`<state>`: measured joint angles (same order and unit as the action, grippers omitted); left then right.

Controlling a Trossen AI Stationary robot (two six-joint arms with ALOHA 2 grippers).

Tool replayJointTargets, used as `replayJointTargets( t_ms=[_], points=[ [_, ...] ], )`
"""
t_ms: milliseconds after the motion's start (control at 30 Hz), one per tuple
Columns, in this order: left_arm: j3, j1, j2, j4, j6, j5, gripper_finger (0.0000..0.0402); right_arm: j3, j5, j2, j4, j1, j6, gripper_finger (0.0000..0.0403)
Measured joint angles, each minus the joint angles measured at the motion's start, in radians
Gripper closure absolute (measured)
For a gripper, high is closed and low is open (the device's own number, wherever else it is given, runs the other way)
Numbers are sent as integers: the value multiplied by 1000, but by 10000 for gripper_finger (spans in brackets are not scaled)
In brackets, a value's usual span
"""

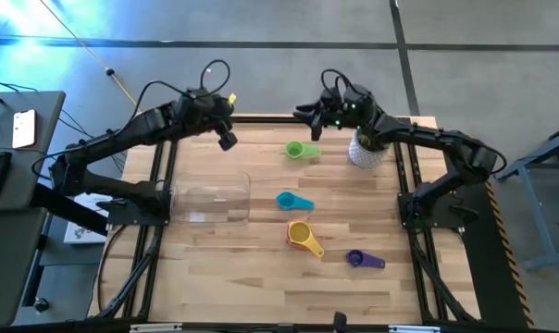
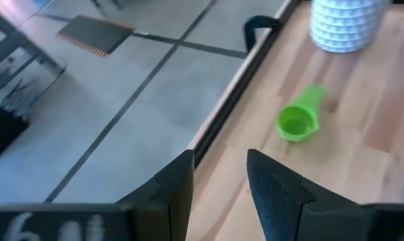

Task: Nest measuring cups in basket
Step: Stack the green measuring cup into the yellow stacked measuring cups

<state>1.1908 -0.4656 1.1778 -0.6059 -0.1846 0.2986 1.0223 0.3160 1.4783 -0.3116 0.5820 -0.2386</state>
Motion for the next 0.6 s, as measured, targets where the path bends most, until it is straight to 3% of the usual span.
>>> replayJointTargets(
  t_ms=[233, 433, 600],
  points=[
    [0, -91, 0, 0, 19, 0, 271, 183, 25, 60, 305, 16, 302, 270],
    [0, -142, 0, -4, 47, 0, 271, 287, 44, 143, 558, 16, 468, 270],
    [0, -167, 0, -22, 51, 1, 271, 300, 51, 216, 650, 7, 534, 270]
  ],
)
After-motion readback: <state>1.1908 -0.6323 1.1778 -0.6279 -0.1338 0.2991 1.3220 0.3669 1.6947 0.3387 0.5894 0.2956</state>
